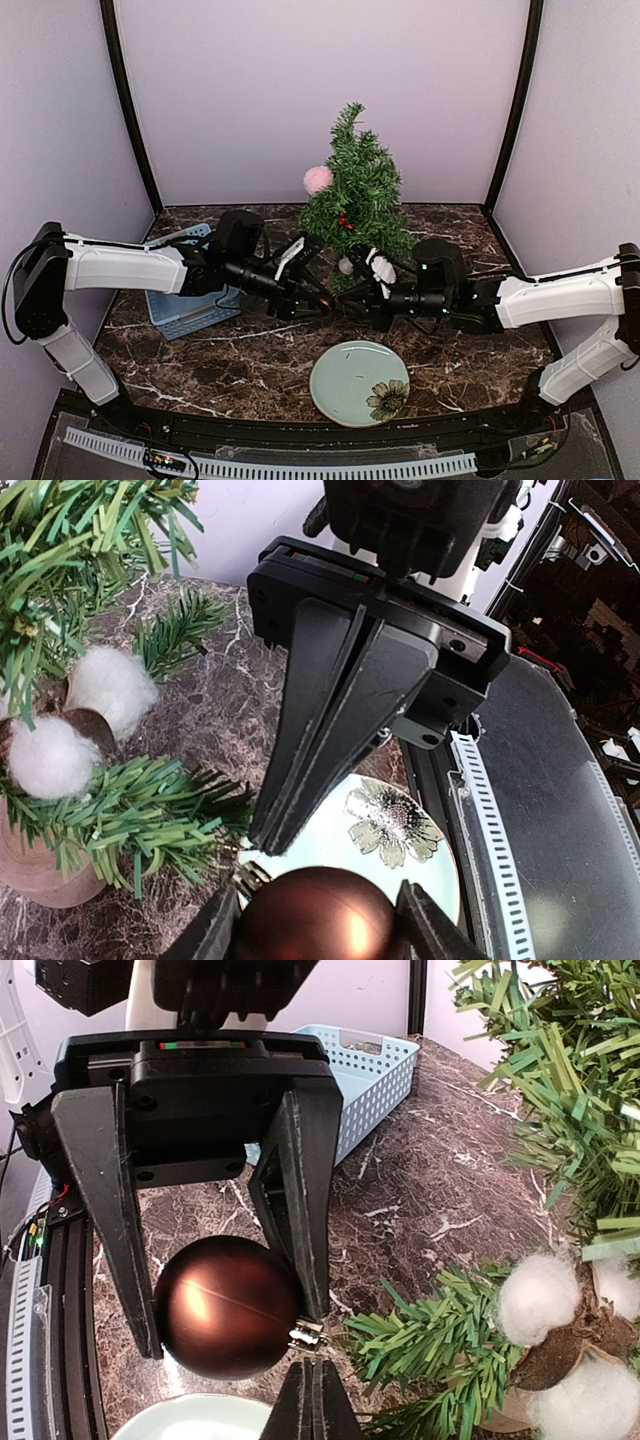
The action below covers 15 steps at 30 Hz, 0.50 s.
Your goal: Decorate the small christmas tree
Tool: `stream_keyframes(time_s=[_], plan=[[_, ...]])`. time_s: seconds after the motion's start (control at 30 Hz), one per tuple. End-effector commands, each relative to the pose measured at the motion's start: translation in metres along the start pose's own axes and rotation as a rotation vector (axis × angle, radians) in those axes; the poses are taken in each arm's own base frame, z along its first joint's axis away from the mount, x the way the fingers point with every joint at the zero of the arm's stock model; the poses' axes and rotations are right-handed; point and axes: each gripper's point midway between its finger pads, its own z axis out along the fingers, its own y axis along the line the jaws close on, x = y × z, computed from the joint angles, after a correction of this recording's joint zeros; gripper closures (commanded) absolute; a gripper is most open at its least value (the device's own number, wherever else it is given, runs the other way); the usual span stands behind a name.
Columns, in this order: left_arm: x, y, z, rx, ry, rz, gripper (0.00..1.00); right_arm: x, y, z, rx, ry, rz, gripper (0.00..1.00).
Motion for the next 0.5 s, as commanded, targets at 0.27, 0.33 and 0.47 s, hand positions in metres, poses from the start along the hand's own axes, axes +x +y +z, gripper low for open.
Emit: stream_keyframes(time_s=[0.27,0.33,0.47], plan=[[0.007,-0.014,-0.012,0.017,0.017,-0.011,0.75,-0.015,0.013,-0.001,-0.048,-0.036,-0.021,1.00],[0.007,-0.010,-0.011,0.003,0.019,-0.009,0.76,-0.013,0.009,0.001,-0.032,-0.026,-0.023,1.00],[0.002,-0.004,-0.008,-0.014,0.017,-0.006,0.76,-0.016,0.003,0.001,0.005,-0.024,-0.023,1.00]])
